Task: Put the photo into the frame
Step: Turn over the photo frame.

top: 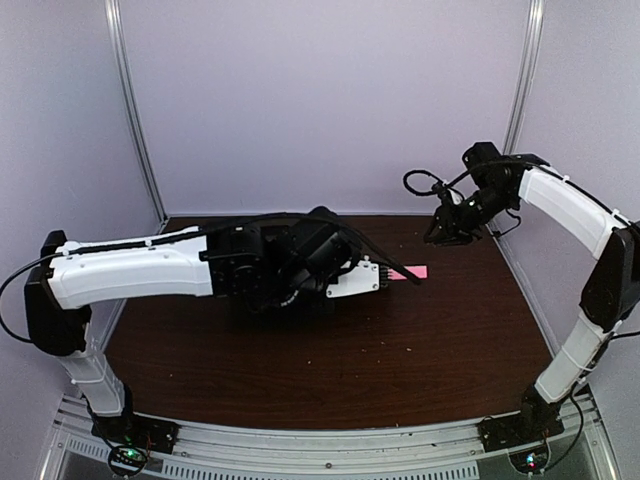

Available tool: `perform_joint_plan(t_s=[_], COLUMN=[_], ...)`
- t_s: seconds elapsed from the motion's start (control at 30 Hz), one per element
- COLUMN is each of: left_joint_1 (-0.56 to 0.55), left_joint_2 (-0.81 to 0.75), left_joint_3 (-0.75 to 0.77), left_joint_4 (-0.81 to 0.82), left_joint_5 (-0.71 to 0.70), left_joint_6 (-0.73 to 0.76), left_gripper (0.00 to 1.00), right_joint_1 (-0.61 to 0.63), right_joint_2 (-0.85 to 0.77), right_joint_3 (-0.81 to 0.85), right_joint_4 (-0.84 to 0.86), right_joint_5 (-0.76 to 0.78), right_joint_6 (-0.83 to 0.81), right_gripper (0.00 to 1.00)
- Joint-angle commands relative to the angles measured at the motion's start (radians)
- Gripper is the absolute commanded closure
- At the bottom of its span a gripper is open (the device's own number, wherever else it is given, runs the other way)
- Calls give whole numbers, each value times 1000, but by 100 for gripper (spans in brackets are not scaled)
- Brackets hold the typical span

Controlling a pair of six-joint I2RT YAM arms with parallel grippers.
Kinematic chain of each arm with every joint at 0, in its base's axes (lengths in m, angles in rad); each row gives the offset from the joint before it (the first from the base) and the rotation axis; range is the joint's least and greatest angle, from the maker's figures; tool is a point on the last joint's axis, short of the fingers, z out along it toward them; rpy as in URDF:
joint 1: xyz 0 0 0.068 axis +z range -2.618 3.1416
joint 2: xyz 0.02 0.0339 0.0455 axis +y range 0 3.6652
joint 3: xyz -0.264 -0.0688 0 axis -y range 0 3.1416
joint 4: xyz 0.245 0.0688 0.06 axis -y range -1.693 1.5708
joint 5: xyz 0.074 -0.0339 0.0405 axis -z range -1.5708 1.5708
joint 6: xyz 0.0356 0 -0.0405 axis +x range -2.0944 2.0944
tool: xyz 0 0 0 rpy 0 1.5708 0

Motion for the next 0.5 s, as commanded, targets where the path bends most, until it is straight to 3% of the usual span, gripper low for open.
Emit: perform_joint_plan(t_s=[0.0, 0.23, 0.47], left_joint_1=[39, 128, 268], left_joint_2=[-100, -132, -187], left_joint_3=[100, 171, 195], left_joint_4=[-14, -130, -214], left_joint_5=[9, 145, 340], left_joint_6=[-32, -88, -110], left_gripper=[100, 100, 100], right_joint_1=[-33, -42, -32], right_joint_2=[-51, -101, -218], right_joint_3=[44, 23, -80], right_joint_4=[-26, 31, 217], right_joint_5=[29, -15, -135], right_joint_6=[-14, -22, -33], right_gripper=[67, 57, 47])
